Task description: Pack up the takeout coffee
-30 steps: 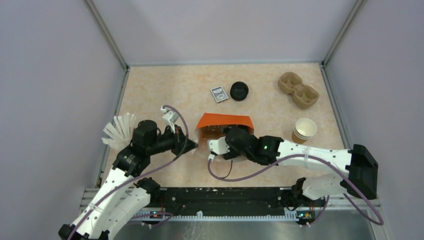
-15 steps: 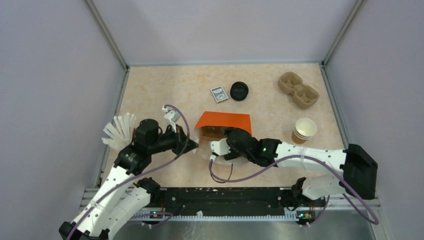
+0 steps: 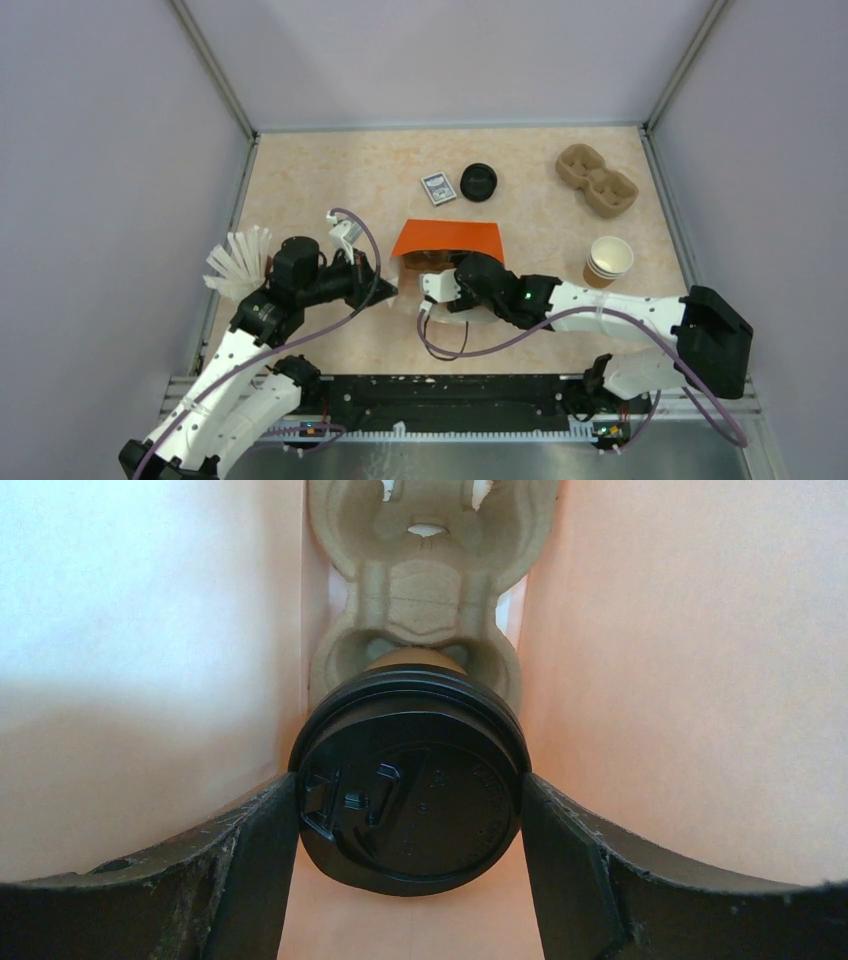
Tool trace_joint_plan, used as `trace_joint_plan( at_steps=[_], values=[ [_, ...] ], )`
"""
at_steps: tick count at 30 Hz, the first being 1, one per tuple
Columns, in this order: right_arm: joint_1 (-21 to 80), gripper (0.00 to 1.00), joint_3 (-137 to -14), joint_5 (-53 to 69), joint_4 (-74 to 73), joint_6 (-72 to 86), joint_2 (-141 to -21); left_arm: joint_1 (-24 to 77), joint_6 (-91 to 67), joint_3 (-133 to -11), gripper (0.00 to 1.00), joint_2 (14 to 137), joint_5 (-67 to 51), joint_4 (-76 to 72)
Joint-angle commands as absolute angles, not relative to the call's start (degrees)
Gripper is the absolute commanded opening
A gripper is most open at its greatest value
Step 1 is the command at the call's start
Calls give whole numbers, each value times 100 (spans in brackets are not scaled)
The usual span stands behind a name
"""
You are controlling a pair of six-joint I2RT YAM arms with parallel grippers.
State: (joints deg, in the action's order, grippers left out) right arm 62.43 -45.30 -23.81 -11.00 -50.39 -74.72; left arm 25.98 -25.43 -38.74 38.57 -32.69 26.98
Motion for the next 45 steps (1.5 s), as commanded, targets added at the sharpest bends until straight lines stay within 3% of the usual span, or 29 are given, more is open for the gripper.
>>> trace_joint_plan(
  at_steps=[1, 13, 20, 27, 33, 45],
  values=[
    [6108, 48, -4467, -2269, -813, -5057, -7607, 2610, -2560, -4028, 10, 3870, -3419, 2469],
    [5945, 49, -4351, -2083, -567, -5062, -7731, 2610, -2549, -4048, 10, 3897, -3394, 2487],
    [5933, 65, -4614, -2061, -843, -4937, -7660, 2606, -2531, -4073, 12, 3885, -3308, 2549],
    [5935, 68, -4874, -1876, -1362, -4887, -7379, 2610, -2540, -4047, 12, 3940, -3313, 2456],
    [5934, 49, -4826, -1903, -1559, -4891, -7267, 2610, -2547, -4052, 12, 3942, -3319, 2440],
    [5894, 49, -4552, -2116, -1003, -4819, -7755, 2607, -2719, -4014, 13, 3985, -3401, 2400]
  ],
)
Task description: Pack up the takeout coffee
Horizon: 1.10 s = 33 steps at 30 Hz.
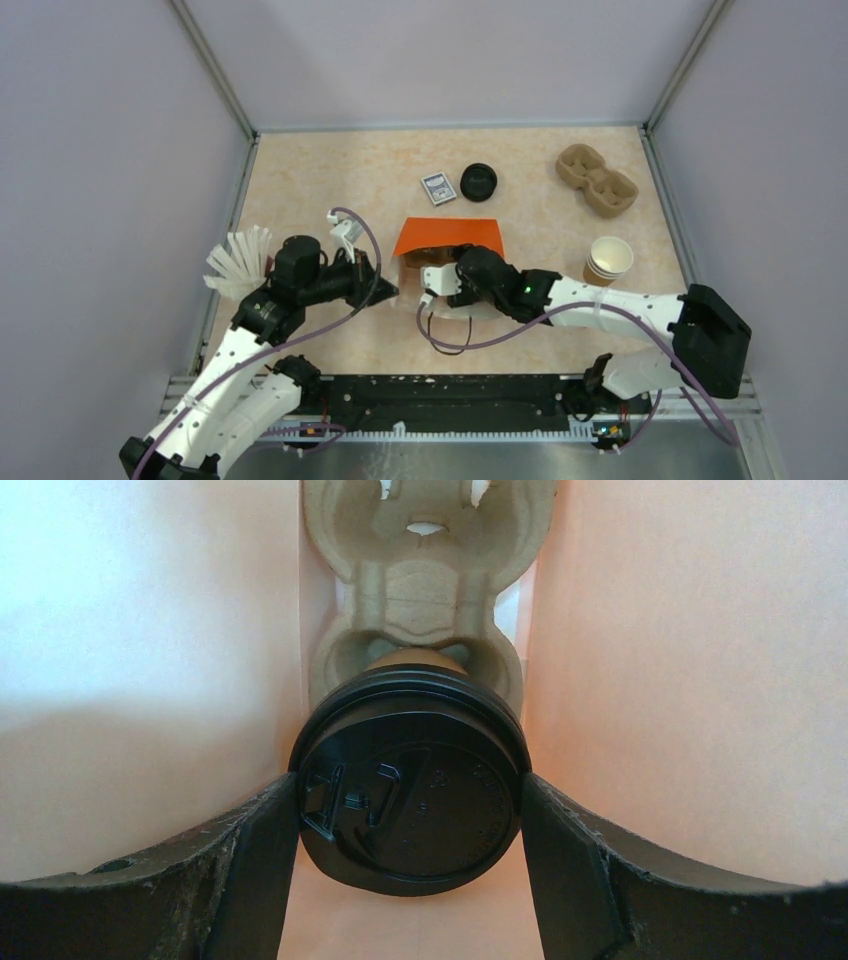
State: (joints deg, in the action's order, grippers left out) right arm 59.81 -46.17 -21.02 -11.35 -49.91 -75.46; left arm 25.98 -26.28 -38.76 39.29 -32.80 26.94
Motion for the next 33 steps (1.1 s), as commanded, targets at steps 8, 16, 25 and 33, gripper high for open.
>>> trace_joint_plan(
  at_steps=[8, 16, 25, 33],
  values=[
    [5819, 49, -4396, -2092, -934, -4729, -7770, 2636, -2731, -3972, 12, 4088, -3344, 2335],
    [5766, 54, -4429, -2079, -903, -4713, -7822, 2655, -2682, -4023, 11, 4127, -3288, 2340],
    [5766, 69, -4974, -1968, -1258, -4838, -7596, 2663, -2626, -4152, 13, 4225, -3185, 2393],
    [5804, 80, -5229, -1602, -1572, -4834, -7395, 2662, -2629, -4132, 12, 4236, -3104, 2417]
  ],
)
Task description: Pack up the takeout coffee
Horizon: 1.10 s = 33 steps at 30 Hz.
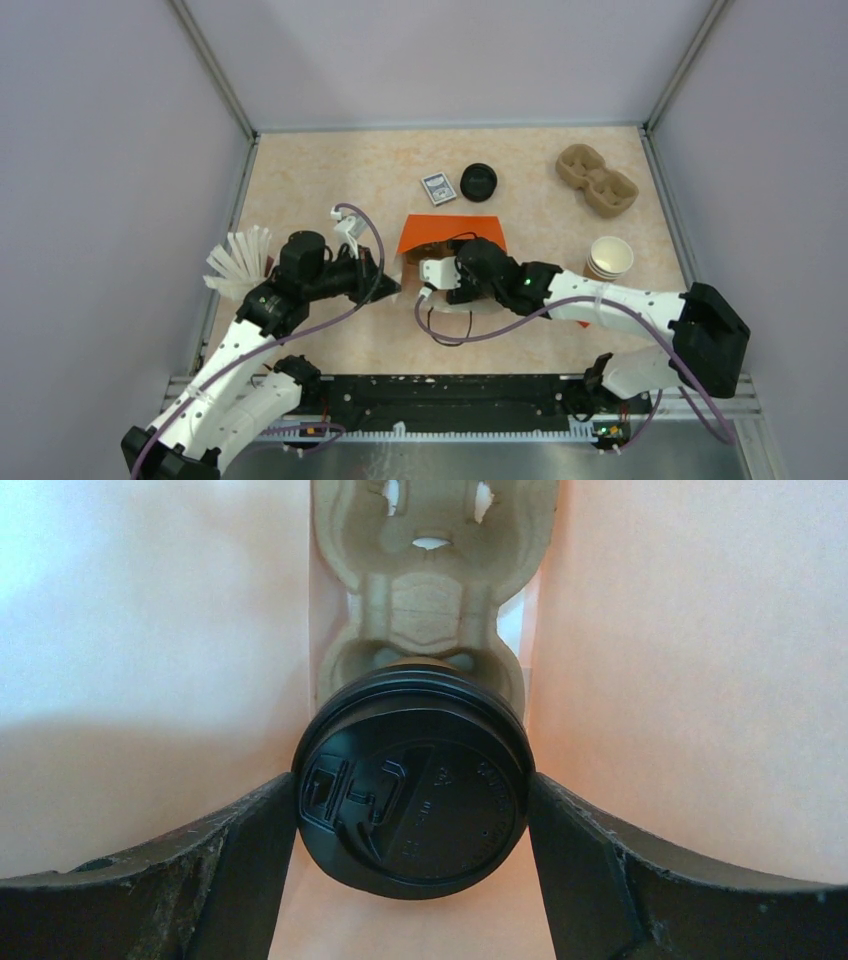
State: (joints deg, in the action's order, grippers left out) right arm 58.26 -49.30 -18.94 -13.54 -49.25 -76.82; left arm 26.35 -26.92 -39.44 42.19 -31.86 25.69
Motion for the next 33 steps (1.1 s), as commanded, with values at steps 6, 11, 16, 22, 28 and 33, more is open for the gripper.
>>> trace_joint_plan(
  at_steps=[6, 11, 16, 22, 28, 33],
  values=[
    [5869, 84, -5268, -1633, -1659, -4816, -7285, 2671, -2619, -4165, 11, 4256, -3093, 2417],
    [5888, 91, -5371, -1642, -1741, -4858, -7260, 2680, -2627, -4151, 11, 4257, -3089, 2419],
    [5889, 92, -5414, -1697, -1762, -4865, -7269, 2679, -2628, -4165, 11, 4258, -3087, 2417],
    [5913, 91, -5471, -1722, -1854, -4852, -7241, 2689, -2628, -4158, 11, 4252, -3103, 2421],
    [5950, 88, -5520, -1763, -2082, -4760, -7118, 2689, -2627, -4165, 11, 4250, -3100, 2418],
    [5959, 90, -5493, -1707, -2295, -4761, -6958, 2689, -2637, -4161, 11, 4265, -3090, 2415]
  ],
)
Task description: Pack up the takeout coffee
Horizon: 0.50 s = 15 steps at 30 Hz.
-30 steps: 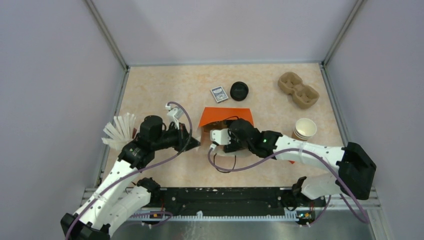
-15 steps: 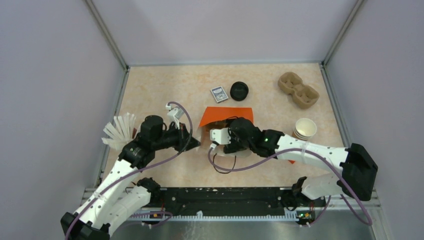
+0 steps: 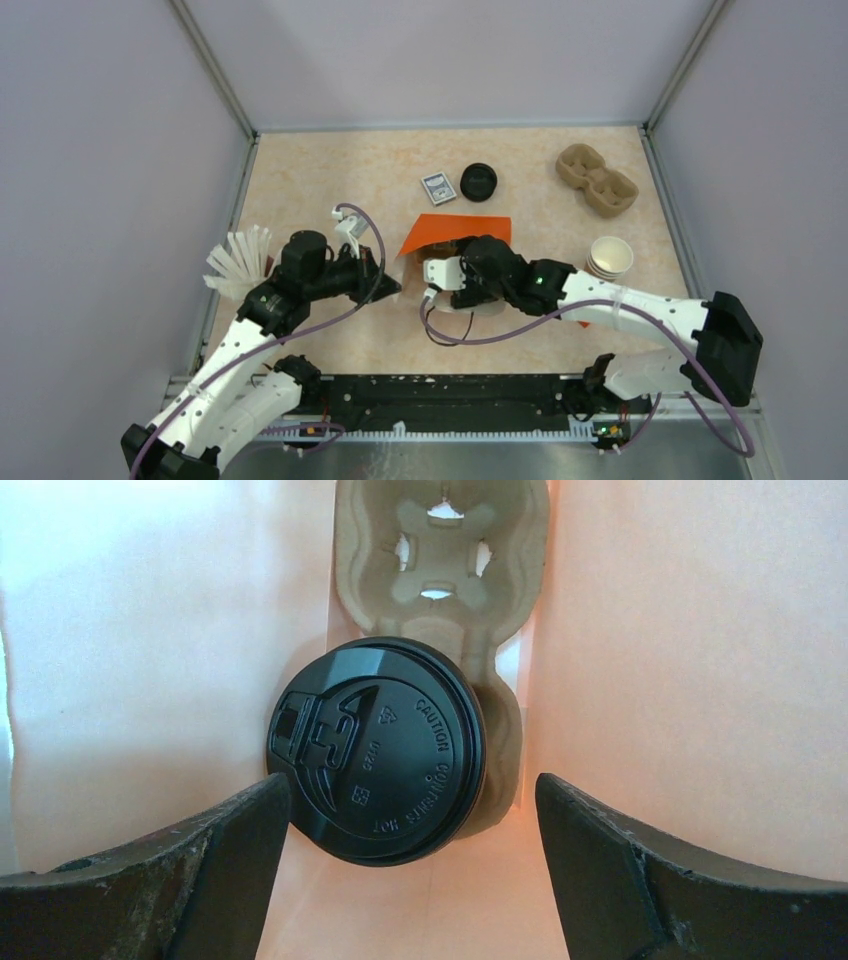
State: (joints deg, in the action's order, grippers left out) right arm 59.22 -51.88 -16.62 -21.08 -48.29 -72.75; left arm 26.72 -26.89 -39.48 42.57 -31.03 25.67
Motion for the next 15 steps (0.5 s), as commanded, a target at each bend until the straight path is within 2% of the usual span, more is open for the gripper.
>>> trace_joint_plan(
  at_steps=[1, 8, 15],
  values=[
    [5961, 90, -5487, -1672, -2325, -4756, -6935, 2689, -2637, -4158, 11, 4263, -3088, 2409],
    [5964, 91, -5480, -1358, -2466, -4682, -6812, 2703, -2654, -4163, 11, 4264, -3090, 2408],
    [5973, 89, -5390, -1275, -2190, -4699, -6939, 2707, -2618, -4328, 6, 4161, -2751, 2599]
  ],
)
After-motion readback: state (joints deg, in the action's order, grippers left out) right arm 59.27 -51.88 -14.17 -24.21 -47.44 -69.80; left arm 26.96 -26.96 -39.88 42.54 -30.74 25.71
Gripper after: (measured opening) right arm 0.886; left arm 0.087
